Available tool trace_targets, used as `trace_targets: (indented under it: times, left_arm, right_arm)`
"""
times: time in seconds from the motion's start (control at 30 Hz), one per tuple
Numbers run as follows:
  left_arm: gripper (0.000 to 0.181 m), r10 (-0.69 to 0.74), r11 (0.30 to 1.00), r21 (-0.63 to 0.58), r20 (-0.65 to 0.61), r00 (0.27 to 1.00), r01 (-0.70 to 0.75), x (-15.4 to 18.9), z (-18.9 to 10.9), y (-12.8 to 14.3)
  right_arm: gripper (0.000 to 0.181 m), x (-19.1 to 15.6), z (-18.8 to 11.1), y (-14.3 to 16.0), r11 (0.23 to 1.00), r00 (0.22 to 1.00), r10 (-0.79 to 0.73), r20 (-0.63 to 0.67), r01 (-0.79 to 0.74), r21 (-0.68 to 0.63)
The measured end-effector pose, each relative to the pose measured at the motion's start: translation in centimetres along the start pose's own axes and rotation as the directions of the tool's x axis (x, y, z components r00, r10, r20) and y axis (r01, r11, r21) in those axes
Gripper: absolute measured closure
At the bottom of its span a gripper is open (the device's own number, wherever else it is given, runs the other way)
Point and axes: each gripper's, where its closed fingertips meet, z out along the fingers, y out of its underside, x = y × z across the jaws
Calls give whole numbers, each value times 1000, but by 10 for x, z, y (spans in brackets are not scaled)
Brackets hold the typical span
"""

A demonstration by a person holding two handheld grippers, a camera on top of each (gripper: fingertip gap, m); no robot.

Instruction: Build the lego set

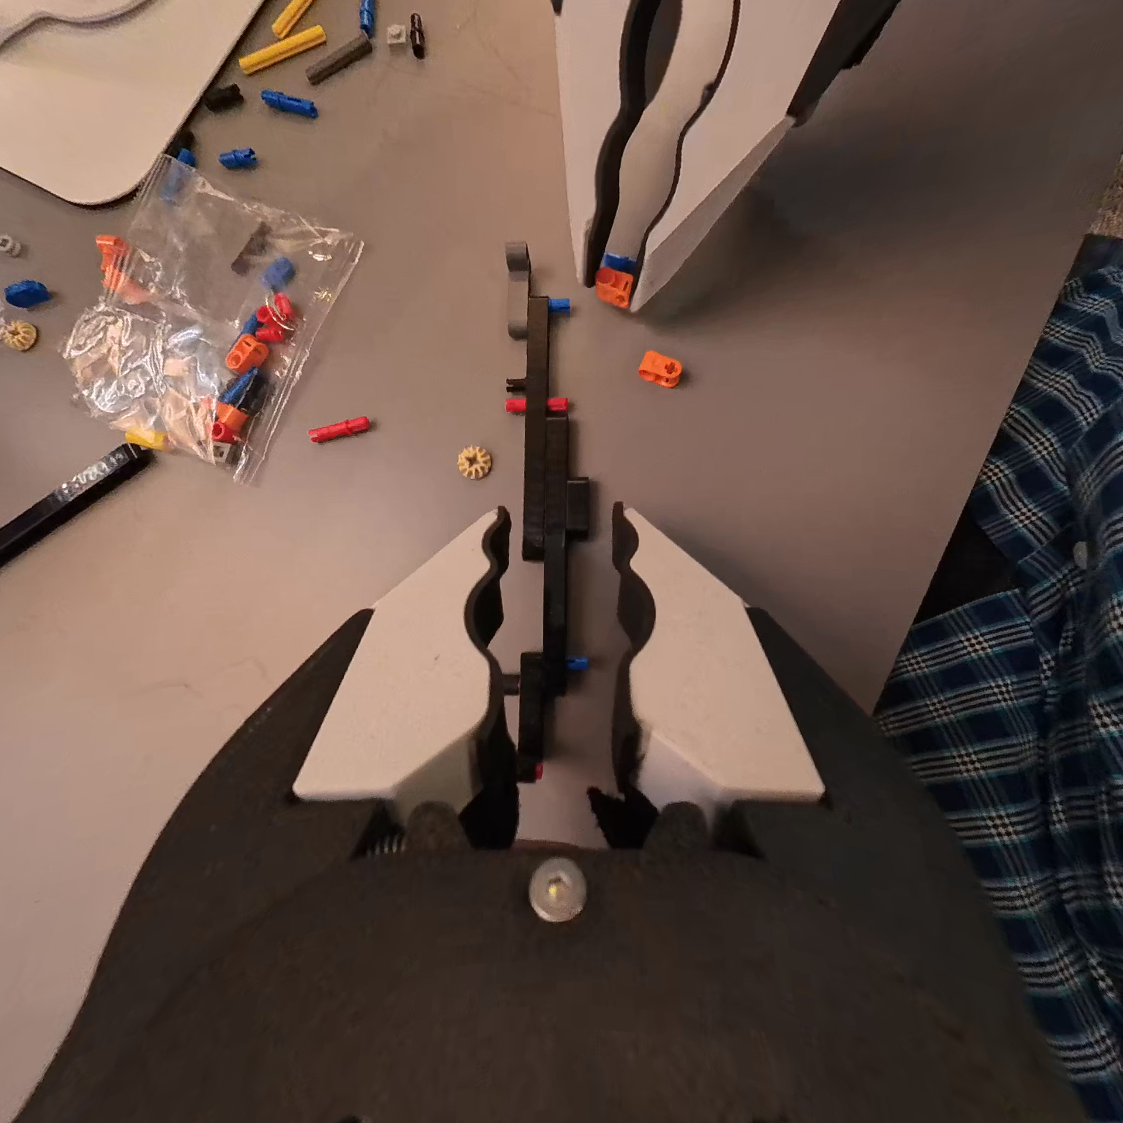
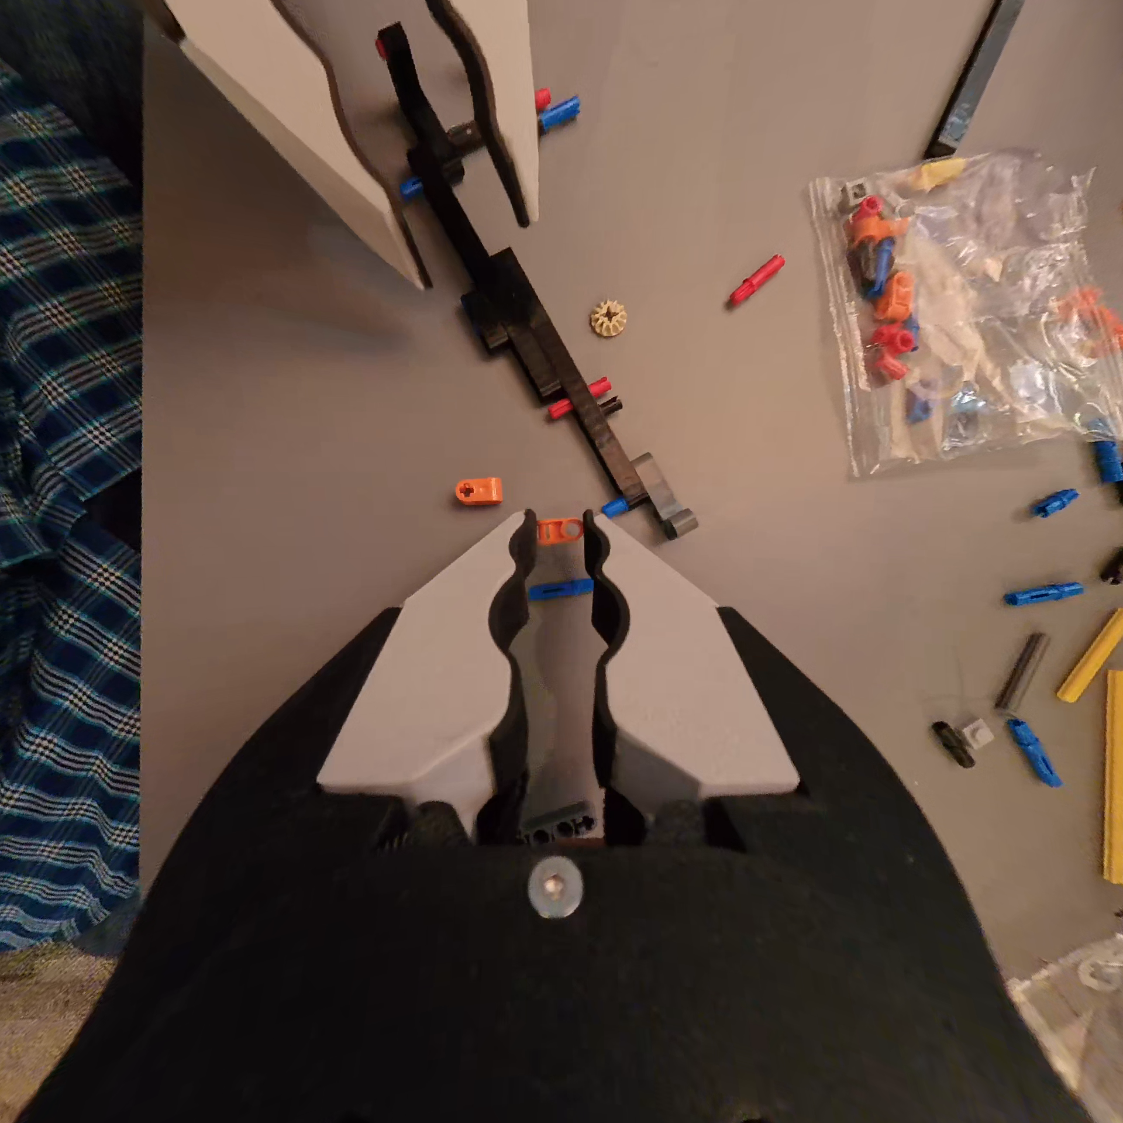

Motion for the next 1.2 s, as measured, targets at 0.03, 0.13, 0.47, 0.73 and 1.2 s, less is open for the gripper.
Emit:
trace_targets:
  times: [0.03,0.13,0.47,0.73,1.2]
  left_arm:
    - [149,-2,1000,2,0,1000,2,0,1,-1]
    - [144,-15,1000,-1,-23,1000,15,5,2,-4]
    - [144,-6,996,89,66,998,0,0,-9,-28]
    - [146,-46,994,102,75,996,38,-7,-10,-25]
    - [147,-77,995,74,73,994,71,-14,-6,-11]
  right_arm:
    - [168,1,-1,-3,1000,1000,6,-3,-6,6]
    - [168,1,-7,-15,999,1000,23,-7,-23,39]
    - [168,0,-21,-53,985,995,100,-2,-99,144]
    - [168,-1,-19,-57,984,993,118,-30,-113,137]
    - [168,0,-10,-43,990,986,126,-106,-119,76]
